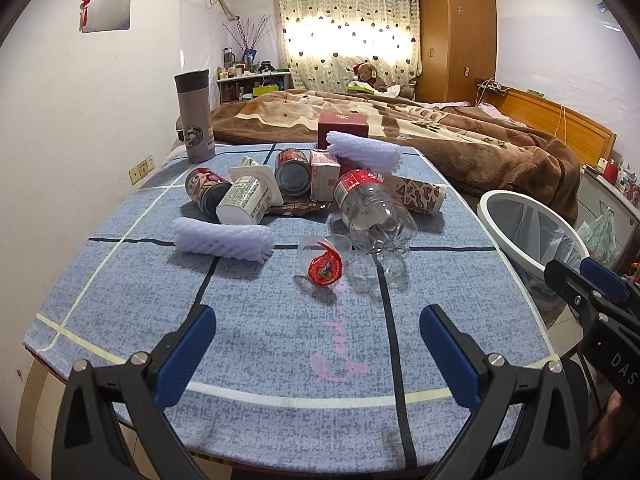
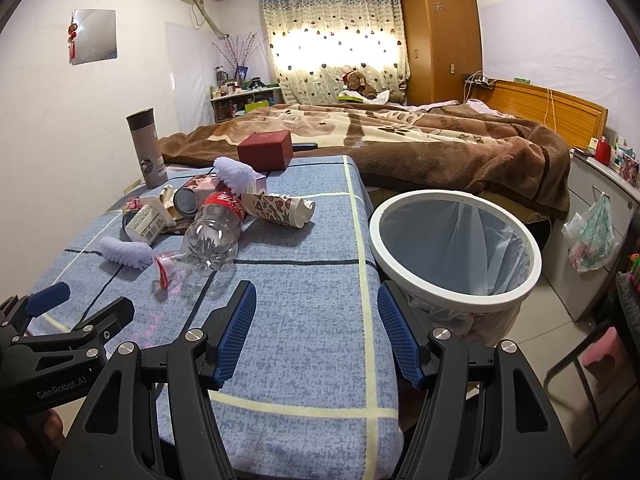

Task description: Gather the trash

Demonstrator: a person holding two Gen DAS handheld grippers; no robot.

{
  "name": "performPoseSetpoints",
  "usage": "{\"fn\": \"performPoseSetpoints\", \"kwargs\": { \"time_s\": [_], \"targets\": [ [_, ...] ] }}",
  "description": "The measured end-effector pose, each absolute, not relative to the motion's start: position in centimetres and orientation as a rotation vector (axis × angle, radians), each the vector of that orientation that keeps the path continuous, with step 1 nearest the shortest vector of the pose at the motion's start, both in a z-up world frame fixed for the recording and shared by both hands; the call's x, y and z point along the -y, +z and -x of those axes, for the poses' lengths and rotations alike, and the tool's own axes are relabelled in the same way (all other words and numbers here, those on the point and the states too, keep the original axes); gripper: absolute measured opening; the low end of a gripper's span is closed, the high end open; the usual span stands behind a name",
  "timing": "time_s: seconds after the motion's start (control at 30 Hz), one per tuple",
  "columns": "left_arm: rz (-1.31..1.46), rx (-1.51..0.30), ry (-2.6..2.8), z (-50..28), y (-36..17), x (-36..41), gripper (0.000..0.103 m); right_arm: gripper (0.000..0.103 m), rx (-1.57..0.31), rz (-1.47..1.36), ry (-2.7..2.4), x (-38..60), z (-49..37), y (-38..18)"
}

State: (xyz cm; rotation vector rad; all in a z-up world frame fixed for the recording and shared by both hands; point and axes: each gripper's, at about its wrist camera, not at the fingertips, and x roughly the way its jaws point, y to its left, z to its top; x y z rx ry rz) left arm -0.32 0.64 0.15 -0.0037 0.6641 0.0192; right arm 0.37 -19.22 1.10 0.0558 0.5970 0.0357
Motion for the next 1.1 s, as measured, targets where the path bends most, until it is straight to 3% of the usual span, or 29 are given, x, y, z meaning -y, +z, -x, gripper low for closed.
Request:
{"fn": "performPoseSetpoints", "kwargs": {
  "time_s": [1.1],
  "targets": [
    [0.008, -0.668, 0.020, 0.52, 0.46, -0.76, 0.103, 0.065, -0.596, -0.057, 0.036, 18.90, -0.11, 1.29]
  ]
}}
